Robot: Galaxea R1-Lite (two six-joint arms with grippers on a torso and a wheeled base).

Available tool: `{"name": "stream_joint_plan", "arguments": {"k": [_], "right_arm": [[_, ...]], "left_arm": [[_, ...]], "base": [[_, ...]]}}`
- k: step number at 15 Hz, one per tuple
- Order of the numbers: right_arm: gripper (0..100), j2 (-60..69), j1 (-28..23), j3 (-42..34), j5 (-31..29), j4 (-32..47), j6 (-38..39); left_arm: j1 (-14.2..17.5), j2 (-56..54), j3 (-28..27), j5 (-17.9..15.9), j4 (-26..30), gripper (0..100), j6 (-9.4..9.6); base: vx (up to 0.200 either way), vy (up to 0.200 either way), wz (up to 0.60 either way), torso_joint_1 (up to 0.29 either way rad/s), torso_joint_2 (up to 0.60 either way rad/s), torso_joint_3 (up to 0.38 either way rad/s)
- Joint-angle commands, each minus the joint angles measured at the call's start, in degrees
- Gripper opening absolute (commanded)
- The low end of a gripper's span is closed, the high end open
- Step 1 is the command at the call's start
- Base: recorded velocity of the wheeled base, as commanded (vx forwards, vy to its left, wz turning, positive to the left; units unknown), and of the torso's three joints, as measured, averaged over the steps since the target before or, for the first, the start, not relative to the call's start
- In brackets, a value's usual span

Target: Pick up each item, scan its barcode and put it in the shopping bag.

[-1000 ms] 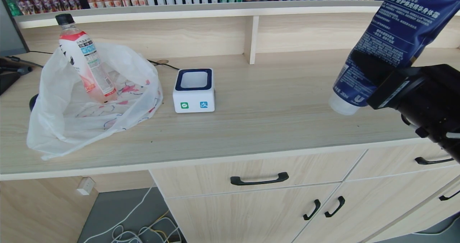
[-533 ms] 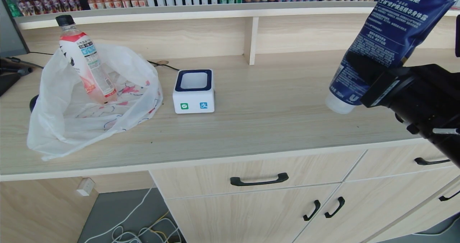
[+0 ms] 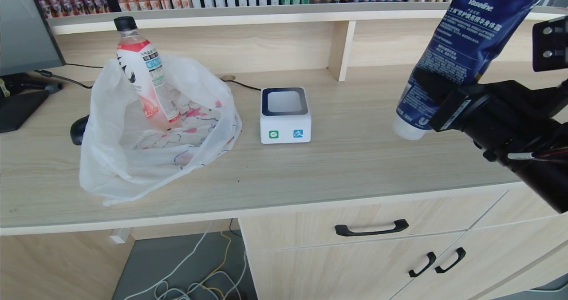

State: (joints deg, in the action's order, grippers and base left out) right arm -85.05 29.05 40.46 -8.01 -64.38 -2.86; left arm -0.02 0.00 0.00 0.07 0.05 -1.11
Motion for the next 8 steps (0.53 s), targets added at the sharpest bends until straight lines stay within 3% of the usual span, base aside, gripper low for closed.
{"name": "stream_joint_plan", "arguments": {"k": [1,6,8], "right_arm": [[0,-0.1,0.0,-0.1,0.0,0.0,0.0],[0,0.2,0.0,-0.1,0.0,0.0,-0.1],[0,0.2,0.0,-0.1,0.0,0.0,-0.1]], "left_arm": [[0.0,0.1,0.0,0.0,0.0,100,-0.03],[0.0,0.0,0.0,0.0,0.0,100,-0.03],[0.0,0.0,0.0,0.0,0.0,100,-0.03]], "base": [[0.000,0.200,0.00,0.007,0.01,-0.002],[0.000,0.200,0.00,0.000,0.00,0.002],[0.000,0.000,0.00,0.000,0.00,0.000]]}}
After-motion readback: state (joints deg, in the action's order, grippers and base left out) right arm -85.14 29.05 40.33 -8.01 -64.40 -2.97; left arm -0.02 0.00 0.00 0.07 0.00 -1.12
